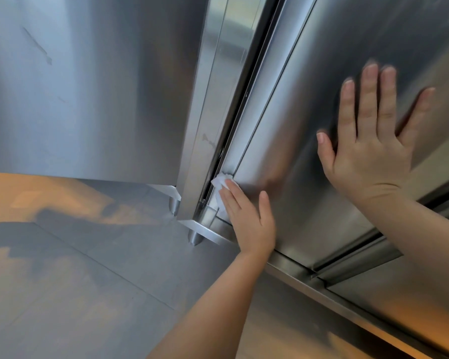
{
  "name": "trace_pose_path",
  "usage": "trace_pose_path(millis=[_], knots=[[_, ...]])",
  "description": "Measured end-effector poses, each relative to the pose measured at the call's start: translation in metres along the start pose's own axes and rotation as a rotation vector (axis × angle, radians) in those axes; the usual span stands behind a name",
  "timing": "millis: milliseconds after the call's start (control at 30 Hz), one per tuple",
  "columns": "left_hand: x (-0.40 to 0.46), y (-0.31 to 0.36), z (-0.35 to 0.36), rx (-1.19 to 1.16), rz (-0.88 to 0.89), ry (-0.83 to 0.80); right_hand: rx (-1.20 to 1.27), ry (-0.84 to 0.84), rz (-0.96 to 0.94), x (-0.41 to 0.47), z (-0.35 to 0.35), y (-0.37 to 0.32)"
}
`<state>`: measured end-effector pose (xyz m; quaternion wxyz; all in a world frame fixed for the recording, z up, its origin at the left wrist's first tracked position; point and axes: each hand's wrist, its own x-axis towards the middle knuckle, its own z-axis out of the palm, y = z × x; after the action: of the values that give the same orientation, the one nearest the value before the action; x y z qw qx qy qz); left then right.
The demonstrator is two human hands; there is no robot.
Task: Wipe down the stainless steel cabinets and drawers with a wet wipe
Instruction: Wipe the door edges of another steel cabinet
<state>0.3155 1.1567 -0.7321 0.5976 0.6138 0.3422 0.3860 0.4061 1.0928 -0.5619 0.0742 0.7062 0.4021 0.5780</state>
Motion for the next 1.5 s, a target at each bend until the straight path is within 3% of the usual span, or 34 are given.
trace_pose_path(millis=[200,433,500,567,633,800,967,1067,1200,1367,1500], knots=[[0.019,-0.023,-0.017,-0.044,-0.383,-0.032,-0.007,0.022,-0.011,0.0,0.001,0.0],[0.013,-0.001,-0.009,-0.12,-0.102,-0.004,-0.011,0.046,-0.013,-0.001,0.001,0.001],[0.016,-0.008,-0.012,-0.127,-0.222,0.045,-0.014,0.034,-0.01,0.0,-0.001,0.001],[0.024,-0.013,-0.017,-0.176,-0.469,0.063,-0.013,0.023,-0.006,0.0,-0.002,0.001],[0.028,-0.012,-0.018,-0.182,-0.526,0.052,-0.021,0.028,-0.01,0.001,-0.001,0.0],[0.02,0.033,-0.007,-0.251,-0.263,0.079,-0.009,0.043,-0.015,0.001,0.0,0.0],[0.031,0.113,-0.006,-0.177,0.392,0.008,-0.003,0.021,-0.019,0.002,-0.001,0.001],[0.059,0.16,-0.009,-0.073,0.624,-0.01,-0.005,0.054,-0.021,0.001,0.001,0.0],[0.064,0.143,-0.011,0.054,0.697,-0.004,0.005,0.077,-0.019,0.0,0.003,0.0],[0.041,0.086,-0.013,0.133,0.56,-0.004,-0.013,0.065,-0.032,0.001,0.003,0.0],[0.062,0.119,-0.017,0.173,0.719,-0.046,0.009,0.093,-0.032,0.0,0.001,0.0]])
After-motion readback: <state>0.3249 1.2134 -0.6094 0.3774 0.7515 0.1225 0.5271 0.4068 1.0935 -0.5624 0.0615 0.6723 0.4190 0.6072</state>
